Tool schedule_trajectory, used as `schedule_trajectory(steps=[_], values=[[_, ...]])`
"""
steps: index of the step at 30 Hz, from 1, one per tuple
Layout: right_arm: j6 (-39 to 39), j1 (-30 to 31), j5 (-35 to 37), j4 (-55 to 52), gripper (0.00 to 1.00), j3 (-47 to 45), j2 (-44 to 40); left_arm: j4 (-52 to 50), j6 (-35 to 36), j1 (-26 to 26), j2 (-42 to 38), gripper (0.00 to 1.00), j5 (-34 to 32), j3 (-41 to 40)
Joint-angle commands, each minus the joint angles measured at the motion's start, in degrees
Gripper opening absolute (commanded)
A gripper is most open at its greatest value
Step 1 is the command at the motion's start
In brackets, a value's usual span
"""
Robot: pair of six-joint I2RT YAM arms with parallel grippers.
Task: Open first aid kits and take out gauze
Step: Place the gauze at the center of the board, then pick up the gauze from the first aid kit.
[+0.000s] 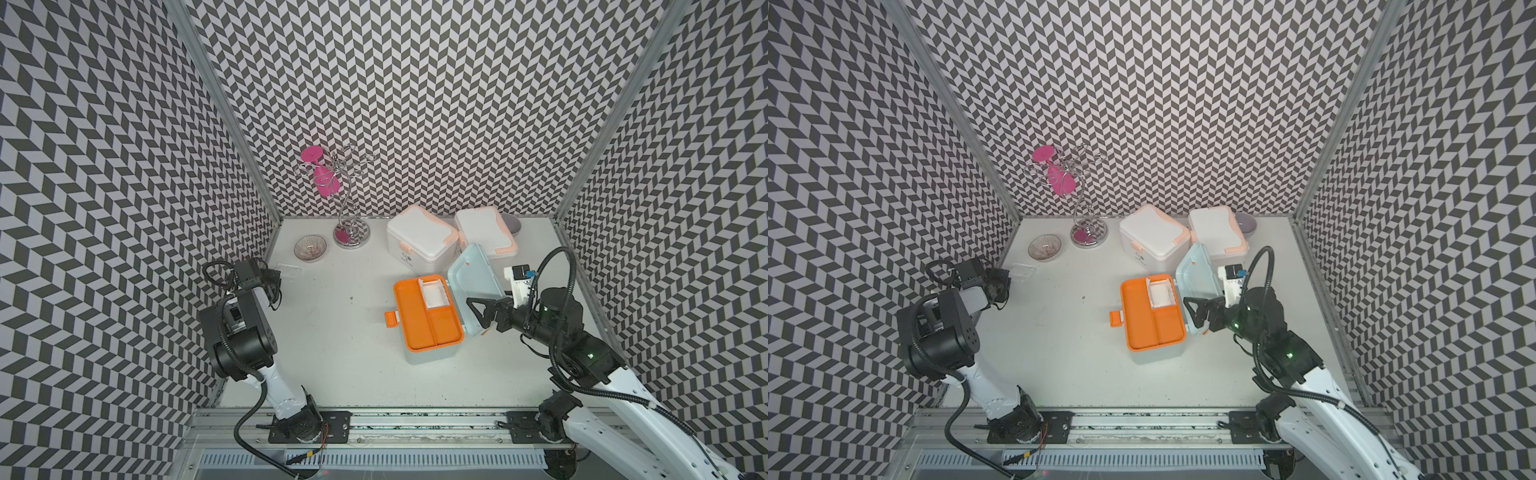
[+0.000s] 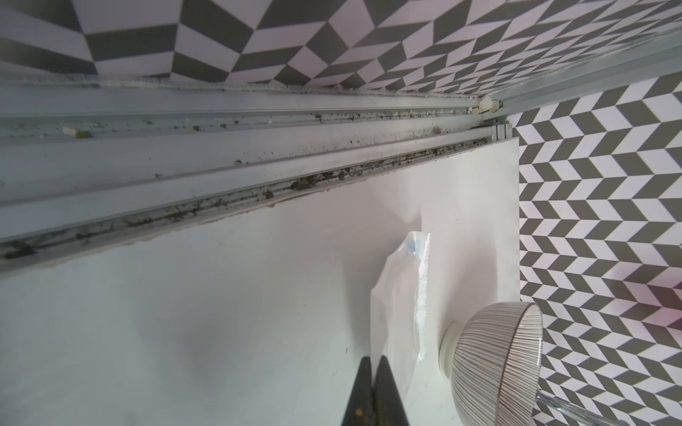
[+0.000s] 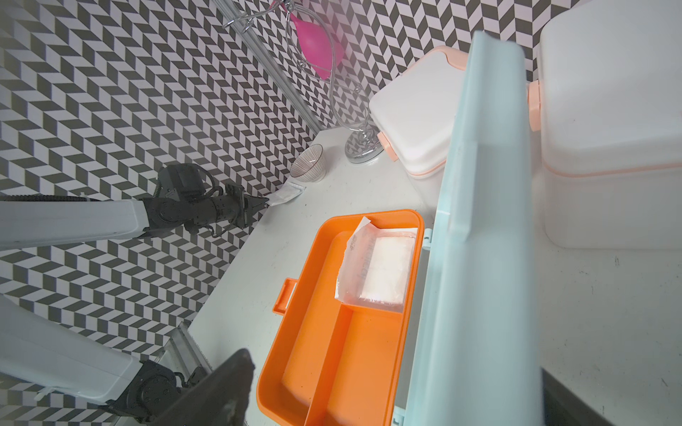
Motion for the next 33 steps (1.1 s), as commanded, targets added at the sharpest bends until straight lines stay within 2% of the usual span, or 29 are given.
schedule_trajectory(steps=[1,5,6,11,14,18,20,24,30,33], values=[[-0.7,0.1,0.2,2.0,1.00,-0.4,-0.3,-1.1,-0.1,0.1,-0.6,0.00,-2.0,1.7],[-0.6,0.0,0.2,1.9,1.00,-0.5,-0.6,-1.9,0.3,-0.4,-0.5,0.02,-2.3,2.2],[-0.6,0.1,0.2,1.9,1.00,-0.4,-0.6,-2.4,0.4,-0.5,-0.5,0.07,-2.6,2.4],[-0.6,0.1,0.3,1.6,1.00,-0.4,-0.7,-5.2,1.3,-2.2,-5.2,0.49,-5.9,1.7],[-0.5,0.1,0.3,1.4,1.00,-0.3,-0.9,-8.7,2.3,-3.6,-8.6,0.63,-8.1,2.7],[-0.5,0.0,0.5,1.3,1.00,-0.5,-1.5,-14.1,4.7,-6.2,-14.9,0.75,-11.6,4.5],[-0.5,0.1,0.3,1.3,1.00,-0.4,-1.3,-15.3,6.1,-8.4,-18.7,0.85,-12.9,4.3],[-0.3,0.0,0.5,1.2,1.00,-0.5,-1.3,-18.1,10.3,-13.9,-23.3,0.90,-10.4,5.3],[-0.3,0.1,1.3,0.9,1.00,-0.5,-1.4,-22.2,19.3,-31.7,-28.2,0.89,-11.2,5.4],[0.0,0.1,1.7,1.3,1.00,-0.8,-1.4,-24.8,20.8,-41.9,-29.8,0.87,-11.8,5.2]])
